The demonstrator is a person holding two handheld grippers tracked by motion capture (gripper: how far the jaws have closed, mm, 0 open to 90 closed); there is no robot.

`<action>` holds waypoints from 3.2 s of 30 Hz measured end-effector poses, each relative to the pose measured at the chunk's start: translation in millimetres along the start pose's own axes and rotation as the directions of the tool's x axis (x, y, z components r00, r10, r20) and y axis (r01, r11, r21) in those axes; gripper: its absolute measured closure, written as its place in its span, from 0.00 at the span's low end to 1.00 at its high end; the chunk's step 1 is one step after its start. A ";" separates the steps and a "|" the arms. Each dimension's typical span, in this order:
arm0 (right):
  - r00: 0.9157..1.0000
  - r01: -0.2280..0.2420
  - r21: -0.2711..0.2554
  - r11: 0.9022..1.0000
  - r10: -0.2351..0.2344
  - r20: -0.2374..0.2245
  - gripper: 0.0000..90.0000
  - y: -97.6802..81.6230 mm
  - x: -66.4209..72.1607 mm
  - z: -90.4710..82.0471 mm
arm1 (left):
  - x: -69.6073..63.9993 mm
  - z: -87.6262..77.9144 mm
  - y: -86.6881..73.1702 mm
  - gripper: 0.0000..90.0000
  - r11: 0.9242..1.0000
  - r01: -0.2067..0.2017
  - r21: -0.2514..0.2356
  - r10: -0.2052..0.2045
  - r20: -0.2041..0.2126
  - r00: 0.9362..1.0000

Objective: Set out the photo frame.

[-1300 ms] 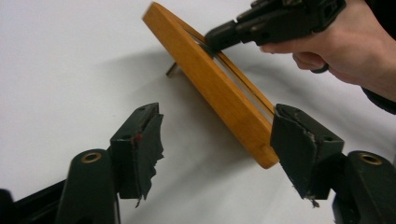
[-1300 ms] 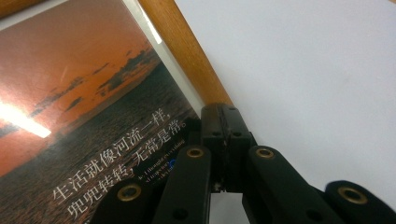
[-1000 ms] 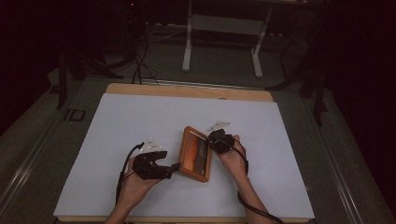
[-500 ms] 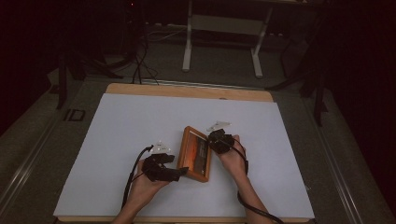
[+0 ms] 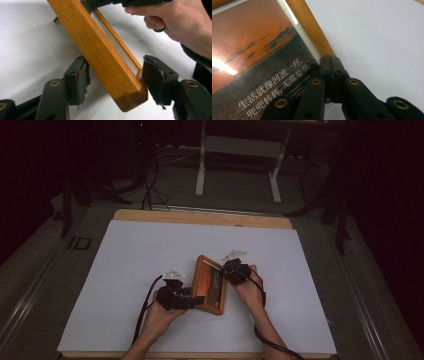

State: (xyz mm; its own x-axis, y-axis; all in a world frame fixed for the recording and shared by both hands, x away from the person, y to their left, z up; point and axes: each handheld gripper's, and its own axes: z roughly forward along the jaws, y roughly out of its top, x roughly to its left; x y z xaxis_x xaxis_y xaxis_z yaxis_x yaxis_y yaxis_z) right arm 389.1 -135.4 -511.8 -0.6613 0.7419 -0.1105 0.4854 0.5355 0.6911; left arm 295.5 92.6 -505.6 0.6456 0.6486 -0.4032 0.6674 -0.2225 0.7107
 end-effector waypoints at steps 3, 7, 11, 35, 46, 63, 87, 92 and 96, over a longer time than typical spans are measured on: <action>1.000 -0.001 -0.001 1.000 0.001 0.001 1.00 0.1 -0.1 0.1 | 0.0 2.9 0.6 0.46 1.000 0.007 0.014 -0.008 0.016 1.000; 1.000 -0.002 -0.001 1.000 0.002 0.001 1.00 0.0 -0.1 0.1 | -0.7 6.5 1.4 0.48 0.999 0.016 0.030 -0.017 0.027 1.000; 1.000 0.002 0.000 1.000 -0.002 0.001 1.00 0.1 -0.1 0.1 | -1.4 6.7 2.1 0.49 0.999 0.031 0.037 -0.032 0.024 0.999; 0.999 0.038 -0.062 0.997 -0.037 0.017 0.84 -7.1 -8.7 -46.2 | -26.0 12.9 13.7 0.62 0.999 -0.022 0.035 0.022 -0.015 1.000; 1.000 0.027 -0.192 0.981 -0.026 0.010 0.80 -2.7 -11.5 -94.7 | -48.7 20.9 21.5 0.71 0.995 -0.103 0.017 0.104 -0.054 0.993; 1.000 -0.023 -0.257 0.966 0.025 0.008 0.83 -23.0 -20.8 -129.9 | -88.9 36.8 22.9 0.77 0.948 -0.317 0.014 0.317 -0.098 0.943; 0.999 -0.031 -0.246 0.969 0.032 -0.001 0.87 -38.3 -25.8 -131.8 | -75.9 68.0 -12.1 0.76 0.937 -0.349 0.024 0.350 -0.103 0.931; 0.999 -0.031 -0.257 0.966 0.032 -0.002 0.84 -38.1 -27.2 -134.0 | -75.4 66.9 -9.1 0.77 0.925 -0.376 0.044 0.379 -0.103 0.920; 0.999 -0.037 -0.264 0.964 0.036 -0.007 0.82 -38.5 -29.1 -135.2 | -76.4 64.2 -5.9 0.77 0.919 -0.391 0.046 0.394 -0.102 0.914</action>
State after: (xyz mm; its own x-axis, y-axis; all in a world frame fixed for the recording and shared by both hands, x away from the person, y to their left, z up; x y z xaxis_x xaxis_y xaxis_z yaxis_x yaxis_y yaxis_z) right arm 312.4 -232.2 -438.6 -0.6472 0.7581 -0.0801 0.3413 0.3821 0.8588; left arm 266.1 -2.4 -515.9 0.8149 0.5788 -0.0298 0.3779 -0.4916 0.7846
